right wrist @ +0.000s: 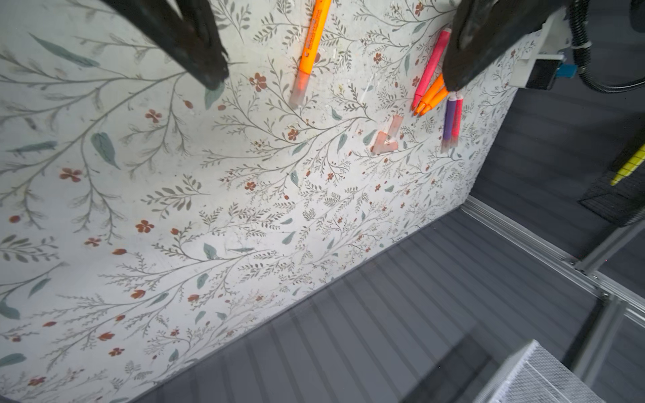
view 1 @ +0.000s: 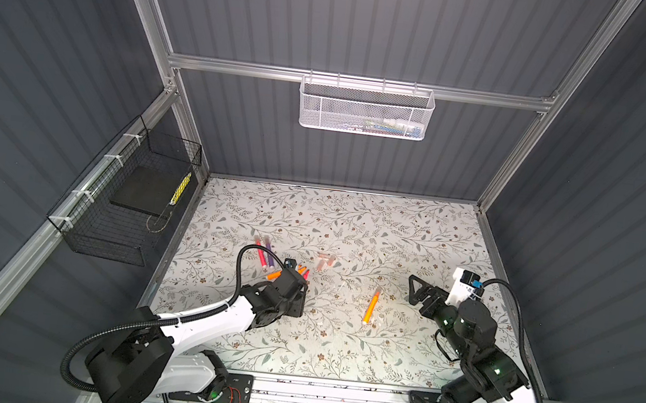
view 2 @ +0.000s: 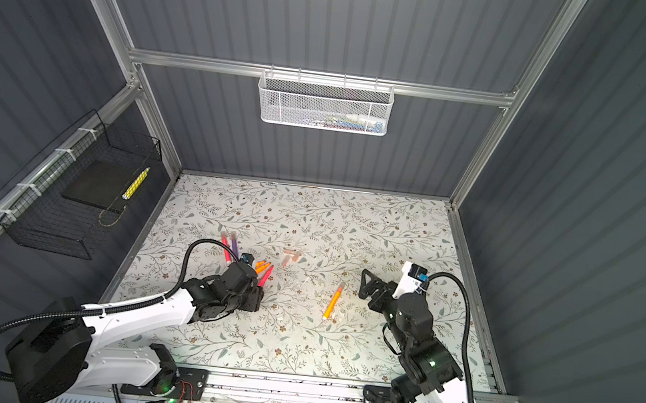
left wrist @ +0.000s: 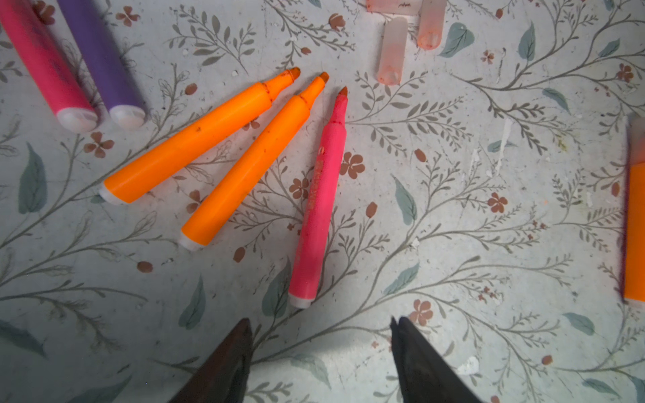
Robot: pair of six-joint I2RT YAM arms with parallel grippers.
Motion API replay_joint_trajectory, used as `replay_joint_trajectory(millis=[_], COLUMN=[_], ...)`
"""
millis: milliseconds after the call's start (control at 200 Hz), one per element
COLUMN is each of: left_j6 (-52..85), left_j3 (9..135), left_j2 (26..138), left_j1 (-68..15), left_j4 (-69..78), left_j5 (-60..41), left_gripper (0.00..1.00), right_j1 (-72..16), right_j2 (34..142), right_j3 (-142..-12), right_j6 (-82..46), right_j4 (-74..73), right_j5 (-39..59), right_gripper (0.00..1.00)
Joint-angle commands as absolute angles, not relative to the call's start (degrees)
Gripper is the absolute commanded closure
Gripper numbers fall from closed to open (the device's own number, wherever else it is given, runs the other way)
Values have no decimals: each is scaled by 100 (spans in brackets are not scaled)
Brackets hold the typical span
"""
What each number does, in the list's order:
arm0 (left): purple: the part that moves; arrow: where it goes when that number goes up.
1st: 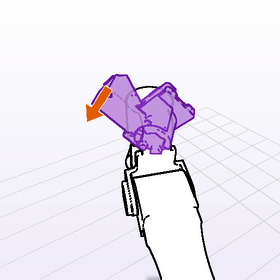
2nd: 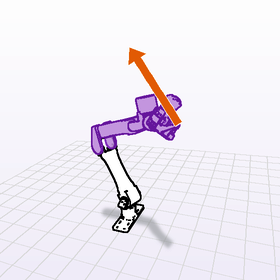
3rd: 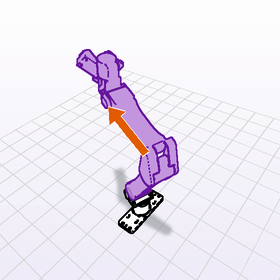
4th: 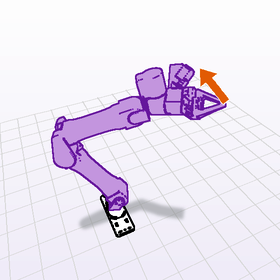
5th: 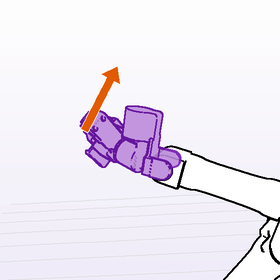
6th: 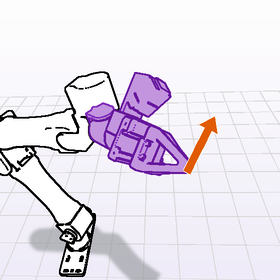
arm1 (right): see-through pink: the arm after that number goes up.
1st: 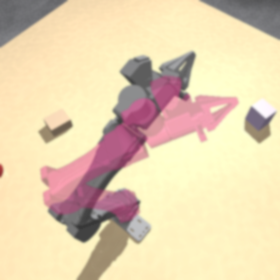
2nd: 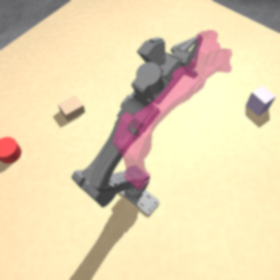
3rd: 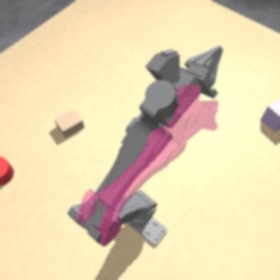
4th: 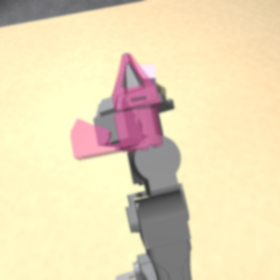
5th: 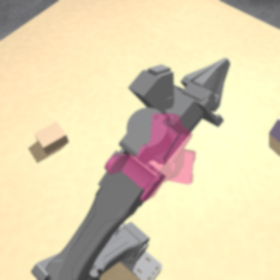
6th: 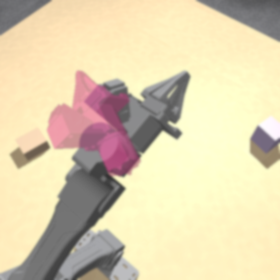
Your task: Insert the pens into the pen caps
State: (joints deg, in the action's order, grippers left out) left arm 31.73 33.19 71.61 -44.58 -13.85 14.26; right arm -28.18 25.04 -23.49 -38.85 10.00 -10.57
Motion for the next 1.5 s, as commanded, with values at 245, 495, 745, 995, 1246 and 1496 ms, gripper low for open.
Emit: replay_joint_trajectory(millis=[245, 495, 745, 995, 1246, 1496], left_j6=[2957, 2842, 2849, 2924, 2935, 2861], left_j3=[3816, 4186, 4255, 4177, 4172, 4129], left_j2=[7718, 8361, 8784, 8980, 9179, 9235], left_j1=[-4482, -4478, -4474, -4473, -4474, -4474], left_j4=[-1348, -1422, -1336, -1276, -1314, -1303], left_j5=[1536, 1966, 2022, 1859, 1776, 1591], left_gripper=[34, 34, 39, 51, 59, 84], right_j1=[-2830, -2835, -2834, -2830, -2830, -2830], right_j2=[2392, 2521, 2466, 1917, 2200, 2502], right_j3=[-2373, -2274, -2174, -1805, -1908, -1914], right_j6=[-3852, -3911, -3947, -4067, -4052, -4093], right_j4=[940, 713, 684, 298, 245, 38], right_j5=[-936, -741, -750, -538, -180, 34], right_gripper=[1, 1, 1, 1, 1, 1])
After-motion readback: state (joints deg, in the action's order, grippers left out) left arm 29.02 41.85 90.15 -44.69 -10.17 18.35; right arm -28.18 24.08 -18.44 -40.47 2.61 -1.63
